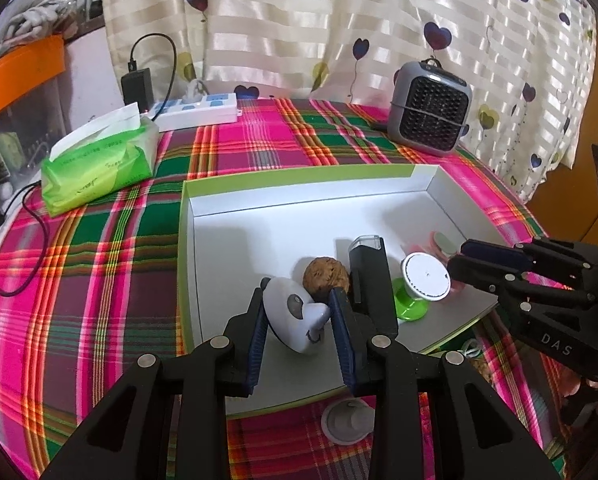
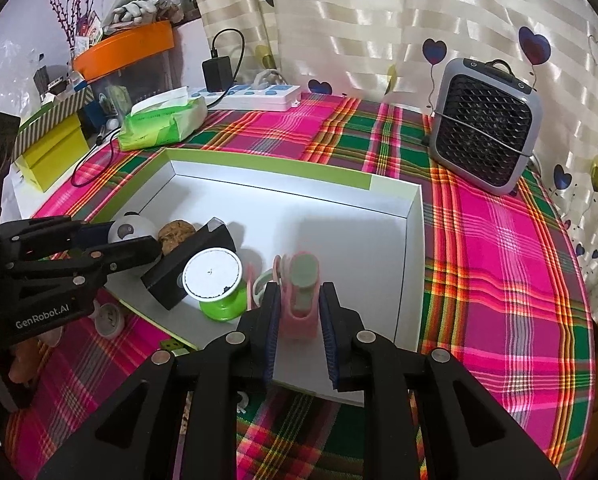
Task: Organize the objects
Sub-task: 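Release the panda toy in the box while the right gripper releases the pink clip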
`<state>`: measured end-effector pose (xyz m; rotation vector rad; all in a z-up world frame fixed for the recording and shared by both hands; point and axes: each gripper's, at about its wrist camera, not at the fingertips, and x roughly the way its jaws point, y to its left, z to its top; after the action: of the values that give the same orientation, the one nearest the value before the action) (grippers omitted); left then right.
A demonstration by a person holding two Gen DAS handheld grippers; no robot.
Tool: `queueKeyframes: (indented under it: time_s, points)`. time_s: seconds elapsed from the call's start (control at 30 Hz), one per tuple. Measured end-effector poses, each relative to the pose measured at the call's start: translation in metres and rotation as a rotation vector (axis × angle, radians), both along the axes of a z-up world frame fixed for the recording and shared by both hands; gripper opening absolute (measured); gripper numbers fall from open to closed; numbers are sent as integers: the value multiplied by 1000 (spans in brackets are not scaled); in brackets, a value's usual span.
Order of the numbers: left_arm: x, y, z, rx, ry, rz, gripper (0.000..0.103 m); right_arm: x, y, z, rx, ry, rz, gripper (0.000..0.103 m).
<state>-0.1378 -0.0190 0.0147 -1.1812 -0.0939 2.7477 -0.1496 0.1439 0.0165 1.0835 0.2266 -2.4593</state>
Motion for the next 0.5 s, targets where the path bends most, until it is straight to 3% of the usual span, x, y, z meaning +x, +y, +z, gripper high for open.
queueKeyframes:
  time_s: [0.23, 0.5]
  points:
    - [4, -6, 6, 33, 33, 16, 34, 8, 4, 7, -6, 43, -16, 30]
    - [8, -7, 8, 45, 36, 12, 34, 23, 0, 15, -1, 89, -13, 30]
